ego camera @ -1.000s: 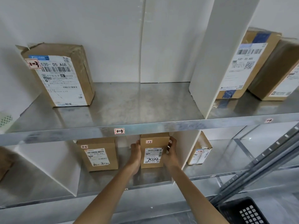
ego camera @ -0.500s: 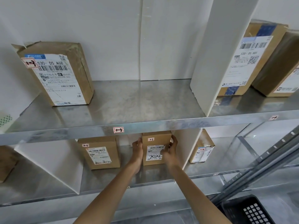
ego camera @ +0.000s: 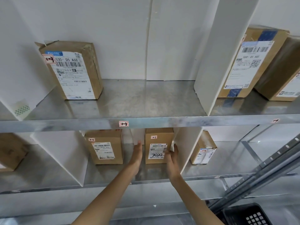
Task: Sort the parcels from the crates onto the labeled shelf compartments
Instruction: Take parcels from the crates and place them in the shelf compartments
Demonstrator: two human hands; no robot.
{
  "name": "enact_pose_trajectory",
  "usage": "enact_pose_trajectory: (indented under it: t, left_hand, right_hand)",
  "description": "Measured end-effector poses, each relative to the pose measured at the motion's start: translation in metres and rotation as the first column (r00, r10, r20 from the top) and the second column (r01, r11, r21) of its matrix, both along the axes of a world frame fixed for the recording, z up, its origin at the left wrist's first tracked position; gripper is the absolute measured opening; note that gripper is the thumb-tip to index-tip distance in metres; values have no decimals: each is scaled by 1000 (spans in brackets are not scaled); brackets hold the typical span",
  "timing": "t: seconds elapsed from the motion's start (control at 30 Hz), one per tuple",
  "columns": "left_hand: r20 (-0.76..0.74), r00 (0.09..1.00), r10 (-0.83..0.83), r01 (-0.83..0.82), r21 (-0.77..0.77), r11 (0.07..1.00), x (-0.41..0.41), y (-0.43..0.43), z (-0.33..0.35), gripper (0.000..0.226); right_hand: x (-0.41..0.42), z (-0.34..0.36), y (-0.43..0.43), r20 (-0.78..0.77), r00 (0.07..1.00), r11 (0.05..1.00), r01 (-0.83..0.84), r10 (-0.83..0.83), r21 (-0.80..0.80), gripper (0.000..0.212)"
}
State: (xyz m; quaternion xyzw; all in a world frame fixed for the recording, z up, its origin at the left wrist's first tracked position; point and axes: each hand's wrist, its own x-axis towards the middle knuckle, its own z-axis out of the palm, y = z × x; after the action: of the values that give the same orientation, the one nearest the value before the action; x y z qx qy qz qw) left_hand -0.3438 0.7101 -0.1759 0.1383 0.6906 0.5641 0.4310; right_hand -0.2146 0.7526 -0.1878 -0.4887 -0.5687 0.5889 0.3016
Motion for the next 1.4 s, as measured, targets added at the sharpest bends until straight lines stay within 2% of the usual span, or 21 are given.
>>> enact_pose_trajectory:
  t: [0.07, 0.17, 0.33, 0.43, 0.5, 0.57, 0.7, 0.83, 0.97, 1.1, 1.2, 1.4]
  left_hand:
    - [3, 1000, 19, -19, -15, 1000, -2, -5, -8, 63]
    - [11, 997, 76, -76, -24, 997, -1, -18, -13, 60]
    - [56, 992, 117, -116, -23, 993, 4, -49, -15, 59]
    - [100, 982, 160, -159, -17, 987, 6, -68, -17, 73]
    - [97, 972, 213, -215, 7, 977, 5, -87, -11, 62]
    - [55, 970, 238, -241, 45, 970, 4, -110, 0, 50]
    - [-123, 928, 352, -329, 174, 928, -14, -169, 15, 40]
    - [-257, 839, 479, -445, 181, 877, -47, -243, 18, 37]
    - [-269, 734, 624, -595, 189, 781, -68, -336, 19, 42]
    - [-257, 631, 732, -704, 206, 680, -75, -446, 15, 42]
    - [-283, 517, 808, -790, 207, 578, -71, -531, 6, 39]
    - [-234, 284, 930, -934, 151, 323, -34, -679, -15, 42]
  right_hand:
    - [3, -5, -5, -30, 999, 1000, 20, -19, 12, 83]
    - [7, 2, -20, -81, 994, 997, 75, -74, 6, 70]
    - [18, -3, -43, -126, 992, 1000, 17, -15, 17, 64]
    - [13, 0, -59, -174, 985, 1000, -18, 18, 3, 34]
    - [3, 0, -73, -175, 979, 995, -101, 103, 18, 34]
    - [-10, -2, -89, -171, 964, 979, -204, 204, 20, 33]
    - [-44, -1, -125, -128, 925, 934, -355, 357, 39, 40]
    - [-82, 15, -180, -100, 827, 833, -550, 553, 54, 31]
    - [-125, 25, -255, -47, 708, 710, -702, 705, 58, 34]
    - [-153, 34, -351, -37, 582, 583, -808, 812, 88, 27]
    - [-168, 30, -426, -38, 468, 469, -876, 883, 115, 39]
    - [-174, 11, -566, -62, 255, 258, -966, 965, 33, 17]
